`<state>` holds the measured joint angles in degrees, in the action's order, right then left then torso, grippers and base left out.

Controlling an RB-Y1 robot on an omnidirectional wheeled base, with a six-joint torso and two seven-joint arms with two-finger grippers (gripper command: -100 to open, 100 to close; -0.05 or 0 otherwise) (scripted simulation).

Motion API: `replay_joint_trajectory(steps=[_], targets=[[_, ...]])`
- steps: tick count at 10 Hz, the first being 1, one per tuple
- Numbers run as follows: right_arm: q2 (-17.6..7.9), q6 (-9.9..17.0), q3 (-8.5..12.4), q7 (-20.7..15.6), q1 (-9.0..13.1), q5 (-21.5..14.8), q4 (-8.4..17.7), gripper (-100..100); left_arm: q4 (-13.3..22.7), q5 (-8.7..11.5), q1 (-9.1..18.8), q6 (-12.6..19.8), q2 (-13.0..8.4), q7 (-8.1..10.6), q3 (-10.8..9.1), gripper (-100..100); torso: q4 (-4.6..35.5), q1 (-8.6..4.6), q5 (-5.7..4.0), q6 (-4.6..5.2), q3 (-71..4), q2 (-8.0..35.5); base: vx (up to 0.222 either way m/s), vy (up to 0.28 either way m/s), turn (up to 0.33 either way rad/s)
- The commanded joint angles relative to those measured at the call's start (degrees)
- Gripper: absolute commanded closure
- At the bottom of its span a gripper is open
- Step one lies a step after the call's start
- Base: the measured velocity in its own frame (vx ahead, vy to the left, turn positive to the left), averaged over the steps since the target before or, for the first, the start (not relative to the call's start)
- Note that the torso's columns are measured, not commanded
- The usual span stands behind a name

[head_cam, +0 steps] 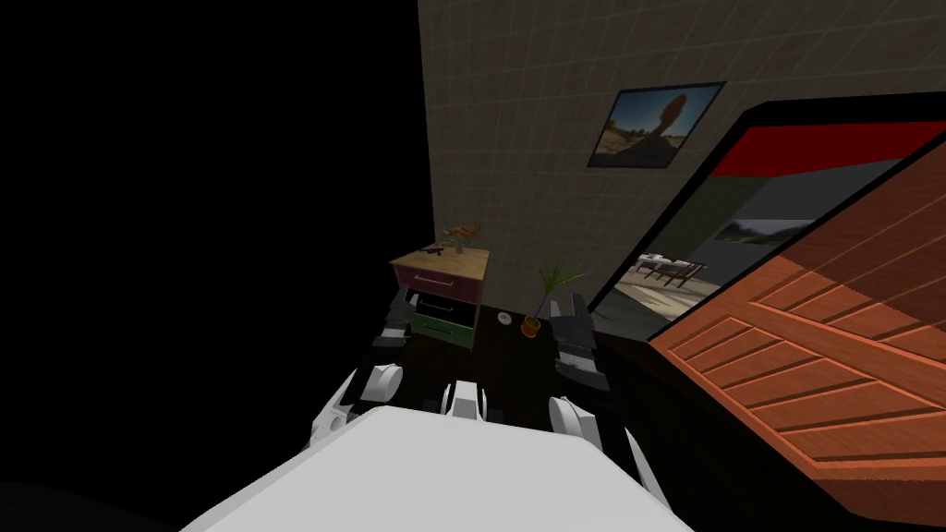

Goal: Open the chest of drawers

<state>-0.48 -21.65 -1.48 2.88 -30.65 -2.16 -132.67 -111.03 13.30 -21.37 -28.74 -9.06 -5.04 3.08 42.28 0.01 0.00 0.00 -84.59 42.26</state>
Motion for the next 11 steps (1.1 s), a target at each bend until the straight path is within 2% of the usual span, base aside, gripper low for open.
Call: replay_joint_trajectory(steps=[1, 6, 11], targets=[[0.0, 0.0, 0.0, 0.0, 0.0, 0.0, 0.0, 0, 3.7, 1.4, 1.2, -0.8, 0.0, -0.44, 0.25, -100, 0.0, 0.00, 0.00, 0.00, 0.0, 0.0, 0.056, 0.034, -0.112], [0.0, 0.0, 0.0, 0.0, 0.0, 0.0, 0.0, 0, 10.8, 4.0, 3.5, -2.4, -0.9, -1.21, 0.70, -100, 0.0, 0.03, 0.01, 0.00, 0.0, 0.0, 0.058, 0.033, -0.100], [0.0, 0.0, 0.0, 0.0, 0.0, 0.0, 0.0, 0, 19.6, 7.2, 6.4, -4.4, -4.1, -2.16, 1.26, -100, 0.0, 0.01, 0.00, 0.00, 0.0, 0.0, 0.072, 0.044, -0.123]])
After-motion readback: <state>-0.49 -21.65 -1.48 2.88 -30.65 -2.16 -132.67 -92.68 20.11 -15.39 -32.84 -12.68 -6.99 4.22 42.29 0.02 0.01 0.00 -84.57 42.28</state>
